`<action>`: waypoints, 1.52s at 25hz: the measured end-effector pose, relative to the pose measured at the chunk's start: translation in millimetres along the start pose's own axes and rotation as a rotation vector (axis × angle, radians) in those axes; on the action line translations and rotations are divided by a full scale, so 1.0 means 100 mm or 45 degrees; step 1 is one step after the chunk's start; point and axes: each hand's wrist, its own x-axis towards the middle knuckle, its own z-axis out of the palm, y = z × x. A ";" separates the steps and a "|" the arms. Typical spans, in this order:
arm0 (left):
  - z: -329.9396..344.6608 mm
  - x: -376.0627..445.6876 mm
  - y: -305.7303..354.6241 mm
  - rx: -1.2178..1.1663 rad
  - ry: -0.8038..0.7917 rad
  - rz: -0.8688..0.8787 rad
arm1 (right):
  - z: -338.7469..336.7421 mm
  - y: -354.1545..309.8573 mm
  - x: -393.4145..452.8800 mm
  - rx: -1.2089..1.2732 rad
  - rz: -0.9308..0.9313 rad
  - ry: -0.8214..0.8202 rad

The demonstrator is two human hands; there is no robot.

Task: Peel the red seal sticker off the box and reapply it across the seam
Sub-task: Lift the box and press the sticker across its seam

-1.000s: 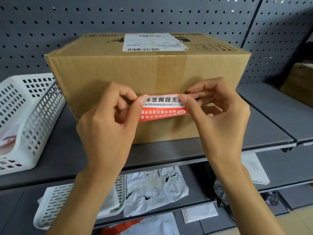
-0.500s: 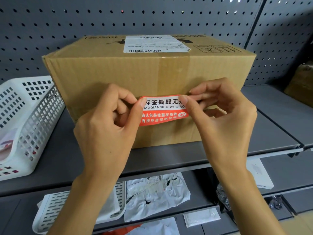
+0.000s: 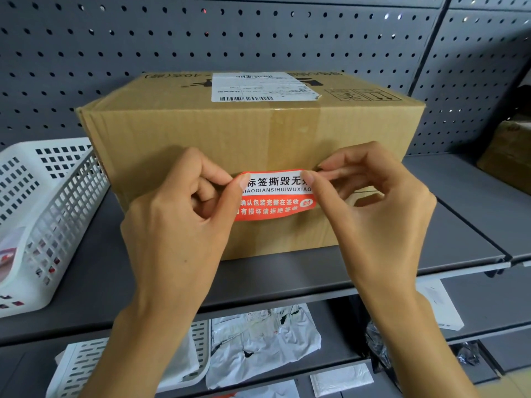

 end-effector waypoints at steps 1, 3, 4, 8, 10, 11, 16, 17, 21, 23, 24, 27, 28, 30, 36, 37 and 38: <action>-0.01 0.00 0.01 0.007 -0.004 -0.003 | 0.00 -0.01 0.00 -0.057 -0.015 0.013; -0.02 0.02 0.02 0.015 -0.004 -0.013 | -0.02 -0.01 0.02 -0.129 -0.027 0.038; -0.02 0.02 0.02 0.016 -0.004 -0.024 | -0.02 -0.01 0.03 -0.144 -0.027 0.045; -0.05 0.04 0.04 0.030 -0.005 -0.040 | -0.05 0.00 0.08 -0.174 -0.023 0.041; -0.03 0.05 0.08 0.042 -0.008 -0.010 | -0.04 -0.03 0.10 -0.199 -0.057 0.001; -0.02 0.05 0.10 0.059 -0.013 0.022 | -0.03 -0.05 0.11 -0.217 -0.080 -0.031; 0.02 0.05 0.14 0.159 -0.027 0.176 | 0.02 -0.12 0.18 -0.318 -0.180 -0.215; 0.01 0.05 0.12 0.159 -0.027 0.159 | 0.02 -0.12 0.19 -0.325 -0.187 -0.228; -0.07 0.06 0.00 0.148 -0.015 0.072 | -0.08 -0.01 0.22 -0.321 -0.127 -0.165; -0.12 0.07 -0.04 0.139 -0.006 0.061 | -0.14 0.04 0.24 -0.276 -0.093 -0.140; -0.13 0.07 -0.03 0.129 -0.007 0.055 | -0.15 0.05 0.25 -0.255 -0.085 -0.139; -0.09 0.07 0.02 0.114 -0.042 0.068 | -0.10 0.02 0.24 -0.208 -0.087 -0.177; -0.07 0.07 0.04 0.128 -0.055 0.093 | -0.07 0.00 0.23 -0.208 -0.105 -0.204; -0.02 0.06 0.07 0.210 -0.058 0.190 | -0.04 -0.03 0.22 -0.263 -0.171 -0.277; 0.09 -0.11 0.00 0.392 -0.053 0.366 | 0.03 0.10 0.03 -0.469 -0.345 -0.352; 0.11 -0.13 -0.03 0.397 -0.049 0.366 | 0.04 0.15 0.00 -0.476 -0.357 -0.344; 0.11 -0.14 -0.06 0.404 -0.045 0.365 | 0.04 0.19 -0.03 -0.484 -0.361 -0.336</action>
